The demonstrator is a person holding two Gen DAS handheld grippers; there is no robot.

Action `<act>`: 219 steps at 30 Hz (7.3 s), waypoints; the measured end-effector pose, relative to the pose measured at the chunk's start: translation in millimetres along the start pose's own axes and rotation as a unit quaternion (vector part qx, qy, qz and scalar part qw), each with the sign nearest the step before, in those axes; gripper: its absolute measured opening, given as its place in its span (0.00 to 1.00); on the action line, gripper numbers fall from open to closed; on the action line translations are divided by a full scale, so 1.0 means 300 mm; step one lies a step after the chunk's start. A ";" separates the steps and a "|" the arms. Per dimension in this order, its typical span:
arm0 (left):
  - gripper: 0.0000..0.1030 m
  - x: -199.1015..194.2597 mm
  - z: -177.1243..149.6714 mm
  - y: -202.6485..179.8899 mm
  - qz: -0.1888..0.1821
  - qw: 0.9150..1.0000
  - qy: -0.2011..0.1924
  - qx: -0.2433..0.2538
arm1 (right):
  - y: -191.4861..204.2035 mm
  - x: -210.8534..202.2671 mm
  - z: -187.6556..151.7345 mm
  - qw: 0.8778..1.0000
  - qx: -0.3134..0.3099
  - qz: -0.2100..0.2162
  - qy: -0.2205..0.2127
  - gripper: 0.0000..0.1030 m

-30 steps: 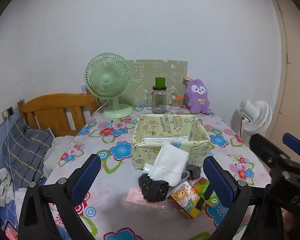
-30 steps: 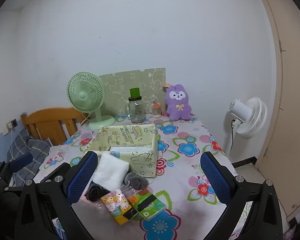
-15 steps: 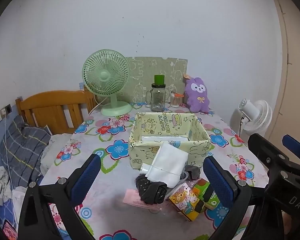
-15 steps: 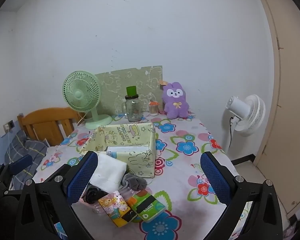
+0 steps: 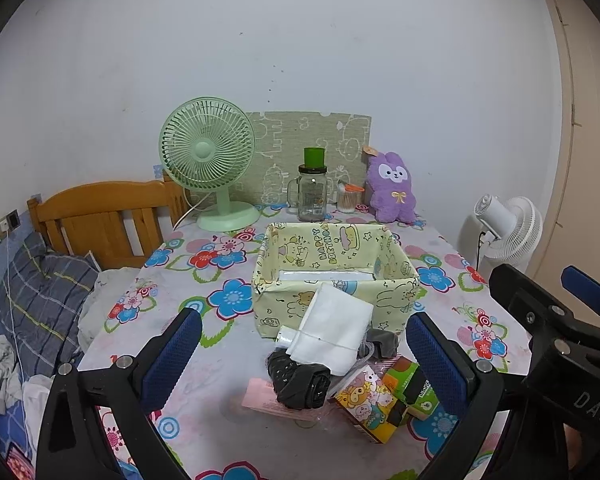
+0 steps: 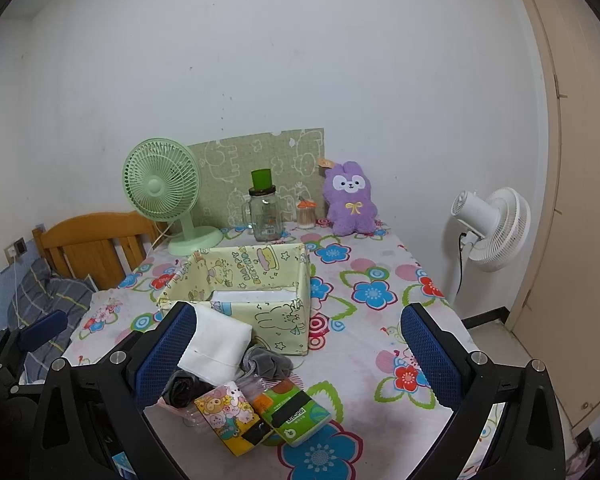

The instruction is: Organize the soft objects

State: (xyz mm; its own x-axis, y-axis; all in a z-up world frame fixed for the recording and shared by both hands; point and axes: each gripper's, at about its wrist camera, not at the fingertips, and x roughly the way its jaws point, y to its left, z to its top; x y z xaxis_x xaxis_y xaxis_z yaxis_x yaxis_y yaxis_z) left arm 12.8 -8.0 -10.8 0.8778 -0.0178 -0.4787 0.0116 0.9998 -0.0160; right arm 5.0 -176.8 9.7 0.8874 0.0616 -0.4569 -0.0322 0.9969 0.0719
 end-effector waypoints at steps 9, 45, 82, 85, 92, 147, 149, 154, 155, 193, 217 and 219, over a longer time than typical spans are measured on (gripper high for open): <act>1.00 0.004 -0.003 -0.002 0.003 1.000 0.000 0.001 | 0.002 0.007 -0.001 1.000 -0.001 0.001 0.007 1.00; 1.00 0.028 -0.008 -0.005 0.003 1.000 0.007 0.006 | 0.006 0.051 0.007 0.999 0.000 0.005 0.033 0.98; 0.92 0.153 -0.057 0.018 -0.015 0.998 0.065 -0.001 | 0.054 0.164 -0.059 0.997 -0.001 0.019 0.071 0.98; 0.91 0.177 -0.072 0.021 -0.009 0.997 0.080 0.001 | 0.062 0.181 -0.072 0.997 -0.004 0.021 0.075 0.98; 0.88 0.232 -0.106 0.051 -0.008 0.994 0.108 -0.004 | 0.085 0.238 -0.111 0.995 -0.008 0.028 0.095 0.96; 0.23 0.389 -0.155 0.113 -0.059 0.985 0.161 -0.021 | 0.251 0.504 -0.176 0.981 -0.028 0.090 0.169 0.28; 0.23 0.372 -0.149 0.106 -0.058 0.986 0.153 -0.018 | 0.243 0.487 -0.170 0.982 -0.026 0.090 0.164 0.28; 0.23 0.331 -0.130 0.085 -0.055 0.989 0.137 -0.008 | 0.229 0.443 -0.155 0.984 -0.019 0.091 0.155 0.28; 0.23 0.323 -0.129 0.082 -0.055 0.989 0.135 -0.007 | 0.226 0.434 -0.151 0.984 -0.018 0.090 0.152 0.28; 0.23 0.064 0.050 -0.047 -0.038 0.998 0.032 0.027 | 0.122 0.141 0.043 0.996 -0.004 0.066 0.067 0.28; 0.23 0.241 0.152 -0.046 -0.028 0.998 0.035 0.031 | 0.118 0.317 0.133 0.995 0.004 0.052 0.079 0.28; 0.23 0.261 0.156 -0.046 -0.027 0.998 0.036 0.032 | 0.117 0.341 0.139 0.995 0.005 0.050 0.082 0.28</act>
State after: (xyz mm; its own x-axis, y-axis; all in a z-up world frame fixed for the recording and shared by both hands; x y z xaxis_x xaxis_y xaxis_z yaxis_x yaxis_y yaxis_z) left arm 103.9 -22.9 -7.0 0.8379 -0.0697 -0.5414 0.0908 0.9958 0.0124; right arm 113.9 -137.5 2.4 0.7929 0.1693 -0.5854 -0.1125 0.9848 0.1324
